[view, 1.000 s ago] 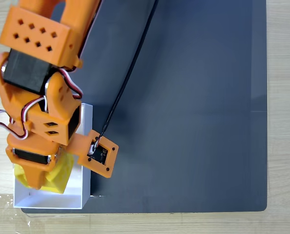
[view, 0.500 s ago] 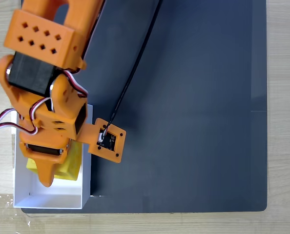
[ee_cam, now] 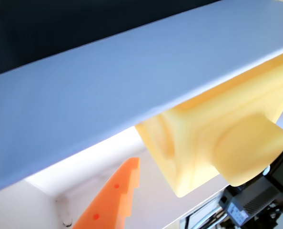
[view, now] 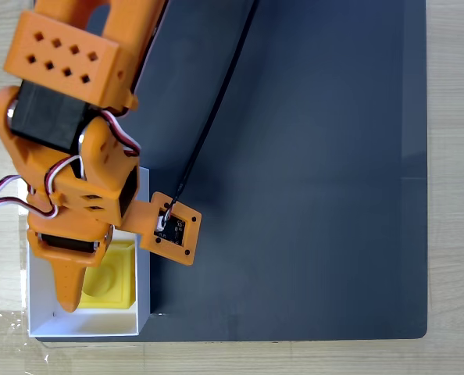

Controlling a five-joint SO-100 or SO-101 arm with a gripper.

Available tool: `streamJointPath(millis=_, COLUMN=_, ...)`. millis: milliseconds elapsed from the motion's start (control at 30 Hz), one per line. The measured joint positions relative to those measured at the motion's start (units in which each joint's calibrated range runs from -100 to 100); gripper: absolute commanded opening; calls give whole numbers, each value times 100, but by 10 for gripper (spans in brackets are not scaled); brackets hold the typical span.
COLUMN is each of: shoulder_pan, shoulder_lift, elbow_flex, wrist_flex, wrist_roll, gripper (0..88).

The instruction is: Grasp a yellow block and put it in the box

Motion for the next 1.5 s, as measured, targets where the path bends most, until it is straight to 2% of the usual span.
streamJointPath(millis=100, shoulder_pan=18, shoulder_lift=-244, elbow_flex=0, wrist_flex=0, wrist_roll=0, gripper=354)
streamJointPath(millis=167, shoulder_pan=27, shoulder_lift=-480, elbow_flex=0, wrist_flex=0, wrist_roll=0, gripper=317)
streamJointPath(millis=267, shoulder_pan=27, shoulder_lift=-868, elbow_flex=0, wrist_flex=0, wrist_roll=-53, gripper=193)
streamJointPath(millis=367, shoulder_pan=27, shoulder_lift=-1332, elbow_flex=0, wrist_flex=0, wrist_roll=-328, gripper=31)
streamJointPath(millis=400, shoulder_pan=27, shoulder_lift=-1500, elbow_flex=0, wrist_flex=0, wrist_roll=-438, gripper=2)
streamJointPath(millis=633, shoulder_pan=-351, shoulder_lift=-2773, elbow_flex=0, wrist_flex=147, wrist_roll=-1252, gripper=10)
streamJointPath(millis=933, shoulder_pan=-1323, shoulder_lift=-5124, elbow_flex=1210, wrist_flex=1125, wrist_roll=-1342, gripper=10)
streamJointPath(millis=1100, shoulder_pan=-1898, shoulder_lift=-6667, elbow_flex=2891, wrist_flex=1341, wrist_roll=-1342, gripper=10)
streamJointPath(millis=1367, shoulder_pan=-2753, shoulder_lift=-9237, elbow_flex=6703, wrist_flex=1341, wrist_roll=-1342, gripper=10)
streamJointPath(millis=1500, shoulder_pan=-2699, shoulder_lift=-10577, elbow_flex=8509, wrist_flex=1333, wrist_roll=-1231, gripper=10)
